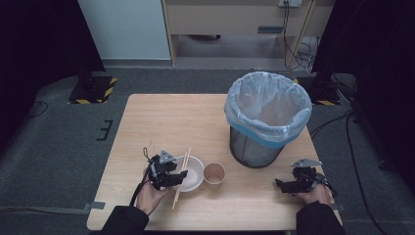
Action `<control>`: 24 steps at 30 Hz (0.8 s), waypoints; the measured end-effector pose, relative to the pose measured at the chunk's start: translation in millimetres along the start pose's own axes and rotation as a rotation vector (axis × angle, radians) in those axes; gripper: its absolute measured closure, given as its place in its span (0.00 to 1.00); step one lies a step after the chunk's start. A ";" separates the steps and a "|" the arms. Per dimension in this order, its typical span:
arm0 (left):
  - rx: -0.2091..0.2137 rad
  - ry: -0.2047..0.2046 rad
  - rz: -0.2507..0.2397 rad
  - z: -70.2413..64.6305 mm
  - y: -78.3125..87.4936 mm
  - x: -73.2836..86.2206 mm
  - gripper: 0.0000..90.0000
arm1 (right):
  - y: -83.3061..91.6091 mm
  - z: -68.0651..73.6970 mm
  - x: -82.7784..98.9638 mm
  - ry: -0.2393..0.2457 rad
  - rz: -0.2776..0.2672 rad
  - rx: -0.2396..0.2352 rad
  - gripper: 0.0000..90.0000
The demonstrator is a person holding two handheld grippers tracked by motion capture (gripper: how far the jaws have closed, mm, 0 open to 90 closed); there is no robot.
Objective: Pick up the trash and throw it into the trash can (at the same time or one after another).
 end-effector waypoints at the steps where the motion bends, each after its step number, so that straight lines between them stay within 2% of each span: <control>1: 0.004 0.002 0.002 -0.8 -0.1 0.2 0.57 | 0.0 0.1 0.0 0.000 0.000 0.000 0.00; 2: 0.009 0.003 0.007 -1.4 -0.3 0.6 0.61 | -0.1 0.2 -0.1 -0.001 -0.001 -0.001 0.00; 16: 0.031 0.038 0.067 -2.4 -5.4 7.1 0.80 | -0.1 0.4 -0.1 0.005 -0.001 -0.004 0.00; 20: 0.036 0.044 0.066 -2.4 -4.1 6.7 0.87 | -0.1 0.7 -0.1 0.005 0.000 -0.003 0.00; 24: 0.039 0.047 0.065 -1.7 -3.4 6.1 0.88 | -0.1 0.7 -0.1 0.008 -0.001 -0.006 0.00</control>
Point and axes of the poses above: each handheld gripper's, and its own axes: y roughly backward along the jaws, x roughly out of its underside, z roughly to its left, the point moved 10 cm from there along -y, roughly forward along the jaws, and after that the axes turned 6 degrees about -y, right-handed, at the moved point
